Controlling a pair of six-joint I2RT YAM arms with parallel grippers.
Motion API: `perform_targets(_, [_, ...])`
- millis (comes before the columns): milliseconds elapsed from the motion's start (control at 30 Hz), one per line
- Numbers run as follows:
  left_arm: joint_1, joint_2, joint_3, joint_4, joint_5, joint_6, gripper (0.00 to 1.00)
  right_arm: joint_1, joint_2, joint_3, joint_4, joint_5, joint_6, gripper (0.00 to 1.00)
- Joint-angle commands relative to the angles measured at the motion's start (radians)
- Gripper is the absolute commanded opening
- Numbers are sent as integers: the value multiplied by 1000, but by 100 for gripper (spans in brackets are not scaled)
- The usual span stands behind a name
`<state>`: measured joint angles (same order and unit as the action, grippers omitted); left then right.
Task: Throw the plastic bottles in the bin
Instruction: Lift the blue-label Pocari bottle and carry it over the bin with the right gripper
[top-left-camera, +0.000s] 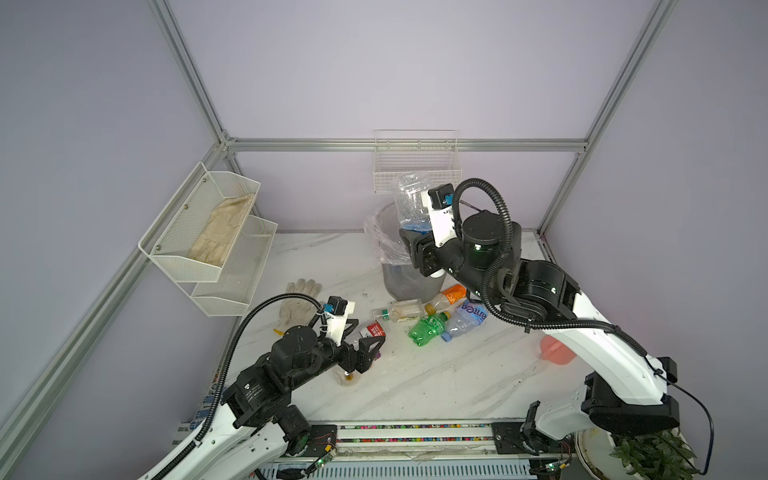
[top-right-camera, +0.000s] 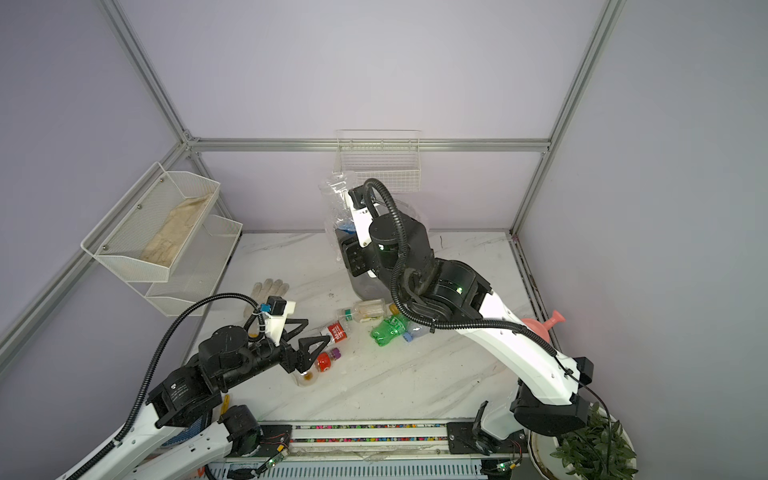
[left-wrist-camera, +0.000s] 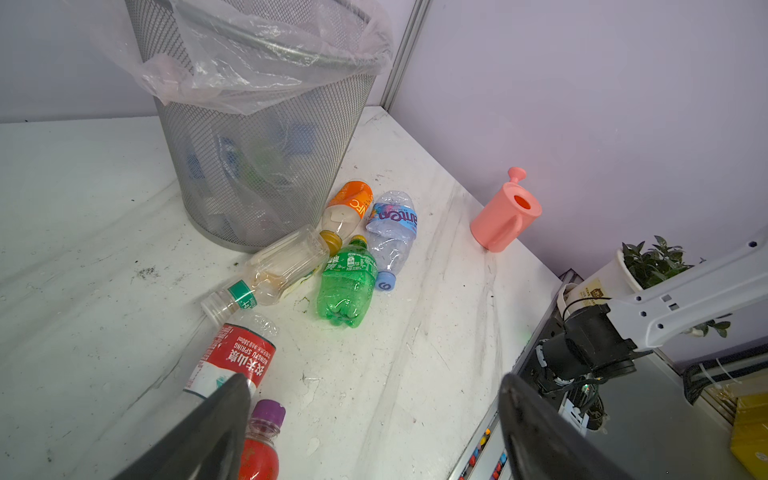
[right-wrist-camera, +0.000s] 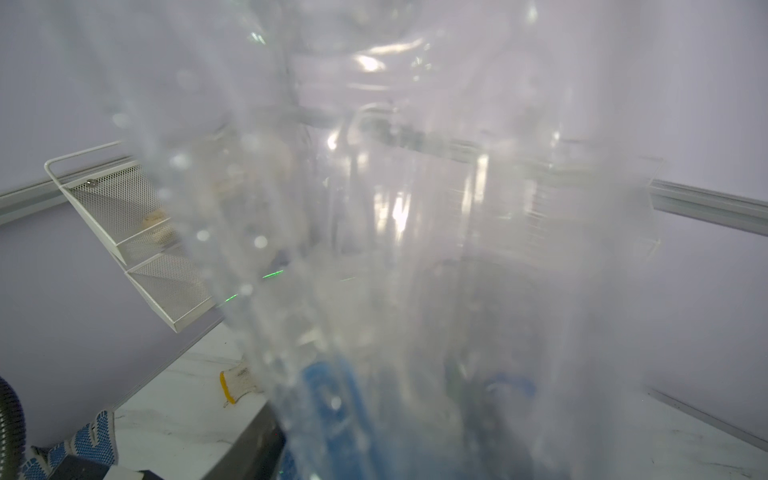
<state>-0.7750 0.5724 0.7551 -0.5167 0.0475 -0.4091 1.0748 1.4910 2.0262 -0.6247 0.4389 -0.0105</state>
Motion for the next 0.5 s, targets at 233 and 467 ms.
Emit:
perform_targets(233, [-8,9,-22,40,-6,-2,91,5,-6,139,20,86,-95,41])
perform_targets(467, [-9,16,-20,42,-8,-2,91,6,-32,148,93,134,-135,42])
